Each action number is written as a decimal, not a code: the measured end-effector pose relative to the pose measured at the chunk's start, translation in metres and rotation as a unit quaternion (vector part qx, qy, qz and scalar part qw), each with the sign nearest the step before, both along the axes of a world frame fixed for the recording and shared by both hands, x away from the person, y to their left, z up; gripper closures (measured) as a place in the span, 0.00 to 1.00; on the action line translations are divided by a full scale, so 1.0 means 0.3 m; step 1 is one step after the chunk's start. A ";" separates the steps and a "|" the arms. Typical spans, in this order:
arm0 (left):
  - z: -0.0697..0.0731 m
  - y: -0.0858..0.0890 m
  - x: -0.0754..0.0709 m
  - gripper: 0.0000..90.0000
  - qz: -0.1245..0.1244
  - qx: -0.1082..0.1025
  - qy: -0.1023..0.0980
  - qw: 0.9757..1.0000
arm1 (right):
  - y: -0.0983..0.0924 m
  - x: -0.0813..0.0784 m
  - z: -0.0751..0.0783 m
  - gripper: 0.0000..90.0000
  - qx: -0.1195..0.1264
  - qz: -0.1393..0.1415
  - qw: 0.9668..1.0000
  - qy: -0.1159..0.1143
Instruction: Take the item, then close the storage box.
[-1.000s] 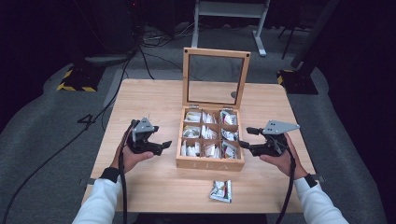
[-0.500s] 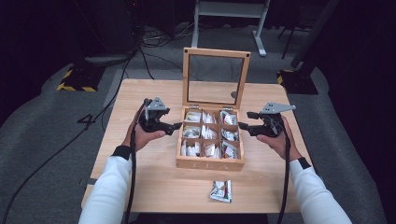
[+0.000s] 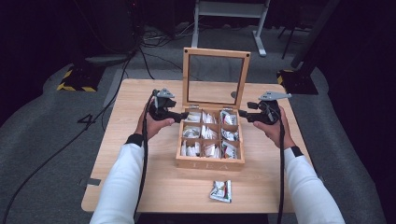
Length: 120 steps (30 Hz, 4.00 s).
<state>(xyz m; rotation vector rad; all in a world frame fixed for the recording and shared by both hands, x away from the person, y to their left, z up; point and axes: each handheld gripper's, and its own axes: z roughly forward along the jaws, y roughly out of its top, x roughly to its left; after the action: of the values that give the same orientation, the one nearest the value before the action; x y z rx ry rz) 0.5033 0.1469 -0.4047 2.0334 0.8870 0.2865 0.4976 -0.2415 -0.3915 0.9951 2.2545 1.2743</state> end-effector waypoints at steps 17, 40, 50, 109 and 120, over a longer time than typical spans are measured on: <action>0.041 -0.073 0.106 0.25 0.026 0.024 -0.009 0.999 | 0.007 0.109 -0.025 0.44 -0.007 -0.027 1.000 0.008; 0.004 -0.111 0.206 0.32 0.067 0.050 0.004 0.996 | 0.066 0.228 -0.058 0.48 0.005 -0.045 0.998 0.043; -0.042 -0.109 0.229 0.43 0.052 0.049 0.028 0.997 | 0.077 0.252 -0.082 0.56 0.011 -0.039 0.997 0.058; 0.101 -0.068 0.037 0.61 0.041 0.010 -0.065 0.997 | 0.027 0.075 0.003 0.66 0.032 -0.042 0.999 0.014; 0.110 -0.039 0.014 0.61 0.038 -0.020 -0.056 0.997 | 0.020 0.057 0.020 0.64 0.040 -0.031 0.999 0.008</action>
<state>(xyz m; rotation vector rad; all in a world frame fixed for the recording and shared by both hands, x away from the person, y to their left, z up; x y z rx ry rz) 0.5077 0.1352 -0.3715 1.9294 0.8947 0.4173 0.5148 -0.2355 -0.3853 1.0975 2.1817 1.3452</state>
